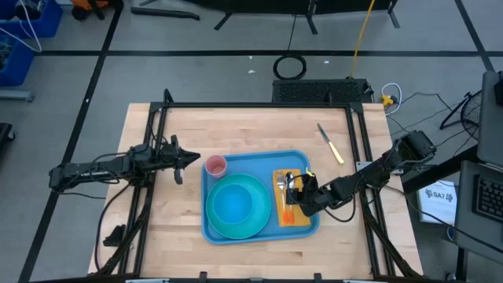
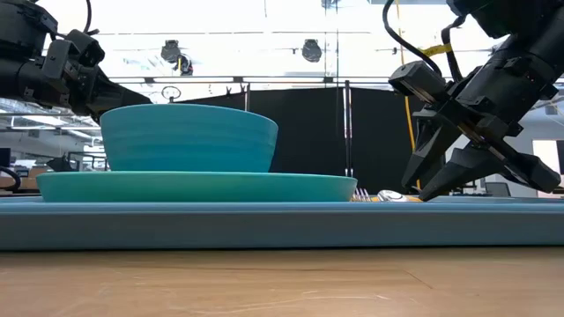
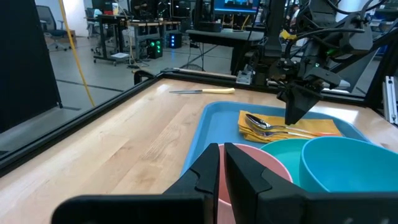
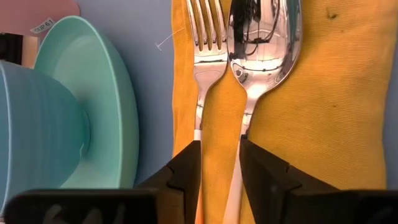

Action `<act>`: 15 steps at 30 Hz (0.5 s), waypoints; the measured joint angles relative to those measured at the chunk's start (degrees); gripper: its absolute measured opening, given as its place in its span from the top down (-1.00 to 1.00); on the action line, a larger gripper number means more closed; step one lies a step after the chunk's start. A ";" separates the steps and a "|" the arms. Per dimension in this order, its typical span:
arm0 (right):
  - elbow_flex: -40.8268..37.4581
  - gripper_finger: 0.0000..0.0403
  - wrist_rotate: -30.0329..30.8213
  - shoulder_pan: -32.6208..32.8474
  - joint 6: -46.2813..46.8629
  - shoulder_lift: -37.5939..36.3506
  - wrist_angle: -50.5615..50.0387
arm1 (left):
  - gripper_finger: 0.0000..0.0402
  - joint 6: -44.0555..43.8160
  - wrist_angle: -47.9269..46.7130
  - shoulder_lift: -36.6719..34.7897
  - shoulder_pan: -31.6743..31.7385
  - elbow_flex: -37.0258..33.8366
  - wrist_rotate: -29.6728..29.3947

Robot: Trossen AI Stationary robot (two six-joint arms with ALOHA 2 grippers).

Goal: Set up tray
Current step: Put the light yellow knife on the yellow napkin to the right of the orange spoon

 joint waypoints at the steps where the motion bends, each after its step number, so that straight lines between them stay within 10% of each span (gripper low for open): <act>1: 0.00 0.48 0.04 0.00 -0.09 -0.01 0.00 | 0.87 -0.02 0.00 0.00 -0.01 0.00 0.00; 15: 0.01 0.47 0.10 -8.99 -24.24 -14.64 -2.59 | 0.87 0.00 0.00 0.00 -0.01 0.00 0.00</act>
